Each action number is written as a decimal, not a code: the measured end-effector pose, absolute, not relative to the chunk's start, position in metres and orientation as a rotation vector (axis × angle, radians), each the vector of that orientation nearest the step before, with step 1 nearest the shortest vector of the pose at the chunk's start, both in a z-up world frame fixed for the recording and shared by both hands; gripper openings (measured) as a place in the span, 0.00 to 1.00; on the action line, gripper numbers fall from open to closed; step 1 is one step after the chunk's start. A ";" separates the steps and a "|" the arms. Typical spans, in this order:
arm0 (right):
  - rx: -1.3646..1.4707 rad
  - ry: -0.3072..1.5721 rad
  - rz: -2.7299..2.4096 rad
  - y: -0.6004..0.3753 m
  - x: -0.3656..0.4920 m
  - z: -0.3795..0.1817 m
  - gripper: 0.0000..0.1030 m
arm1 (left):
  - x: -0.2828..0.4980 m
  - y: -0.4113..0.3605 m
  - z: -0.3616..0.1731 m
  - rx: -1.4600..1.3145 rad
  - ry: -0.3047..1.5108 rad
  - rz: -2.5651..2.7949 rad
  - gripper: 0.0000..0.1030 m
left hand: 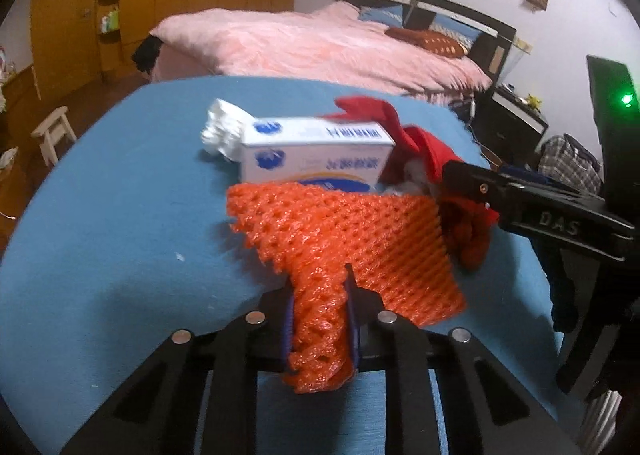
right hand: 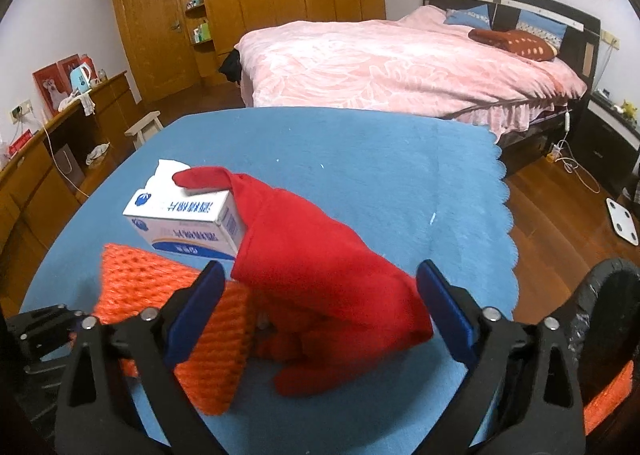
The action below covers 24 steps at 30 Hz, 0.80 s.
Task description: Collect trash
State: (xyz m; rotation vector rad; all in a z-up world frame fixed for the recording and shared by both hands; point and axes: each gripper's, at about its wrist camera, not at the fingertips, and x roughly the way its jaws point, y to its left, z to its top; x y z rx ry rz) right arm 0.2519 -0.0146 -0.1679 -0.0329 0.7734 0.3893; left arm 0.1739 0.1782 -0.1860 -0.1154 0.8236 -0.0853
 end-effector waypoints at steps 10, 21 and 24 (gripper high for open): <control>-0.048 0.831 0.419 -0.001 0.265 -0.176 0.64 | 0.167 0.208 -0.150 -0.100 0.702 0.021 0.19; 0.026 0.833 0.495 -0.012 0.256 -0.159 0.15 | 0.161 0.207 -0.128 -0.109 0.643 0.011 0.20; 0.051 0.814 0.535 -0.017 0.251 -0.144 0.13 | 0.161 0.208 -0.123 -0.110 0.629 0.008 0.20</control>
